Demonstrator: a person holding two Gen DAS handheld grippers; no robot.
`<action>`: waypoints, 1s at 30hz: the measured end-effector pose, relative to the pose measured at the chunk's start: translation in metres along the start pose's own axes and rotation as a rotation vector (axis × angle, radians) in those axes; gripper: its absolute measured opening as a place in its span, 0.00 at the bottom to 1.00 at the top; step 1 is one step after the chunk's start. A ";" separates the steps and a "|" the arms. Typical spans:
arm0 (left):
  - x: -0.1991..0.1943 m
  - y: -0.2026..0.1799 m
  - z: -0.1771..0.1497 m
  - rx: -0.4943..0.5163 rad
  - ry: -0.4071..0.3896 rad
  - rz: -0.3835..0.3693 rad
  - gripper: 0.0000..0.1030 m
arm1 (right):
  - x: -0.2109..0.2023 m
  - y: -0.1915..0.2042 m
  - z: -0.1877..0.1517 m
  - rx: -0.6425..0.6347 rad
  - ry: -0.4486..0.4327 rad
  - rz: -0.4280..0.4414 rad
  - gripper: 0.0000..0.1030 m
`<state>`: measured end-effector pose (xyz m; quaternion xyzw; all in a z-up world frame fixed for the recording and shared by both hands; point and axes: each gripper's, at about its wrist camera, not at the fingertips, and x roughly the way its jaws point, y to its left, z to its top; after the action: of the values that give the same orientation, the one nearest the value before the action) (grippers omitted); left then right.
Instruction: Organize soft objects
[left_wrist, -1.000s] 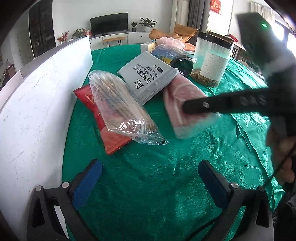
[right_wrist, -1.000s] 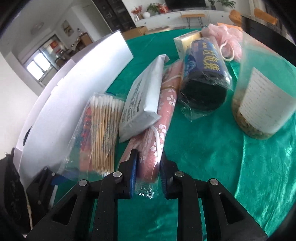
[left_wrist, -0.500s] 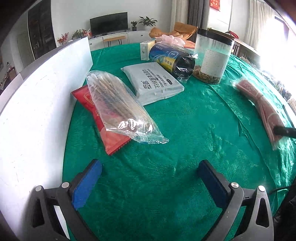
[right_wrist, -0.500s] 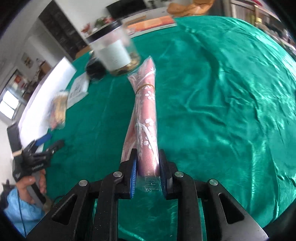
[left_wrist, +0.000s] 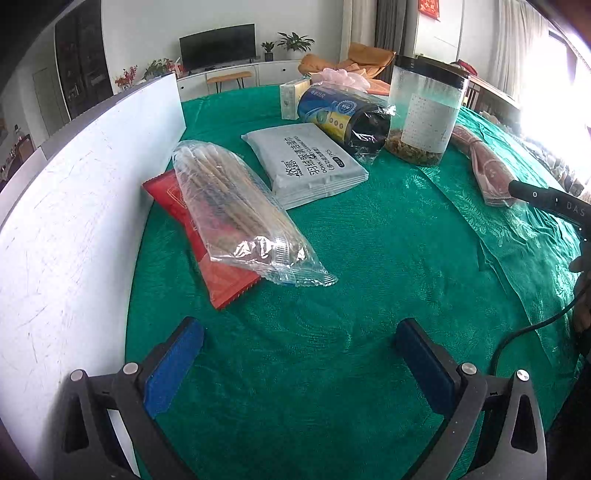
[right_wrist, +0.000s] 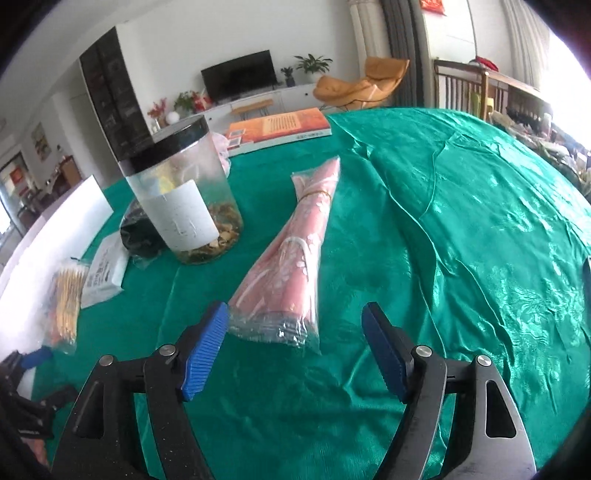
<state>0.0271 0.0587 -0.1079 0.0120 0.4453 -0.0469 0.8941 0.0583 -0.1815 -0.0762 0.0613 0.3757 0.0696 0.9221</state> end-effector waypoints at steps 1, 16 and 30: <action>0.000 0.000 0.000 0.000 0.000 0.000 1.00 | -0.001 0.001 -0.002 -0.002 0.002 -0.013 0.76; 0.000 0.000 0.000 0.000 -0.001 0.000 1.00 | 0.011 -0.005 -0.009 0.033 0.071 -0.017 0.76; 0.000 0.000 0.000 0.000 -0.001 0.000 1.00 | 0.011 -0.004 -0.009 0.035 0.070 -0.017 0.76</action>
<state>0.0271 0.0589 -0.1083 0.0119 0.4447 -0.0468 0.8944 0.0598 -0.1833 -0.0908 0.0719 0.4095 0.0572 0.9077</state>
